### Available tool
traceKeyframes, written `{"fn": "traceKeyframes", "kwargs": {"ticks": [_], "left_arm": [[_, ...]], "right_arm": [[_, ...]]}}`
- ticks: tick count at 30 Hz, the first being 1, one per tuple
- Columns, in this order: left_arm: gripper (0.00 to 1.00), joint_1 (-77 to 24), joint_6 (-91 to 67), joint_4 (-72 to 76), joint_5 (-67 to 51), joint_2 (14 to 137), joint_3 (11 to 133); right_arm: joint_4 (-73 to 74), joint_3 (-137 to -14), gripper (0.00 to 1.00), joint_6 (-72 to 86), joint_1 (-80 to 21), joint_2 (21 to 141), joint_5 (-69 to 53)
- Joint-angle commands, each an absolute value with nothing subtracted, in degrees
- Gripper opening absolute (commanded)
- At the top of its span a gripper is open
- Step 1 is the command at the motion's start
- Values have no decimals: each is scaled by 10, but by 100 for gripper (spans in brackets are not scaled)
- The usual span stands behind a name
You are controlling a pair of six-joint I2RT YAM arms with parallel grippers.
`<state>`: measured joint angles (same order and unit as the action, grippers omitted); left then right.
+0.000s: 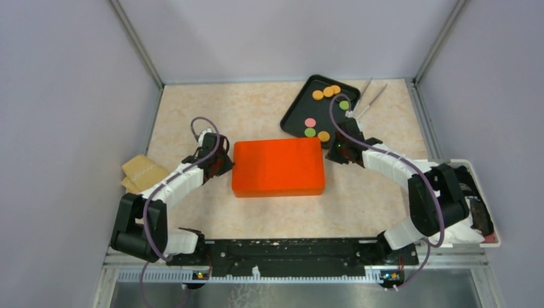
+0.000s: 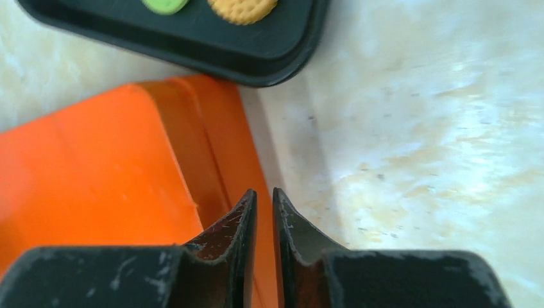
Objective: Pack the cookies
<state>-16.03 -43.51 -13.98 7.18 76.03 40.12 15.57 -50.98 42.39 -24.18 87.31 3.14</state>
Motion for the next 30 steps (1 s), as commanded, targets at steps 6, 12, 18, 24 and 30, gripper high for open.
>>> {"fn": "traceKeyframes", "kwargs": {"ticks": [6,12,18,24,30], "left_arm": [[0,-188,-397,-157,157,610,420],[0,-207,-375,-24,30,608,367],[0,-246,-388,56,-78,726,364],[0,-273,-395,67,-84,791,378],[0,-287,-394,72,-91,829,395]], "right_arm": [[245,-582,20,373,-223,792,191],[230,-606,16,321,-241,755,154],[276,-688,0,279,-319,780,171],[284,-704,0,271,-376,811,136],[248,-620,0,314,-416,833,111]]}}
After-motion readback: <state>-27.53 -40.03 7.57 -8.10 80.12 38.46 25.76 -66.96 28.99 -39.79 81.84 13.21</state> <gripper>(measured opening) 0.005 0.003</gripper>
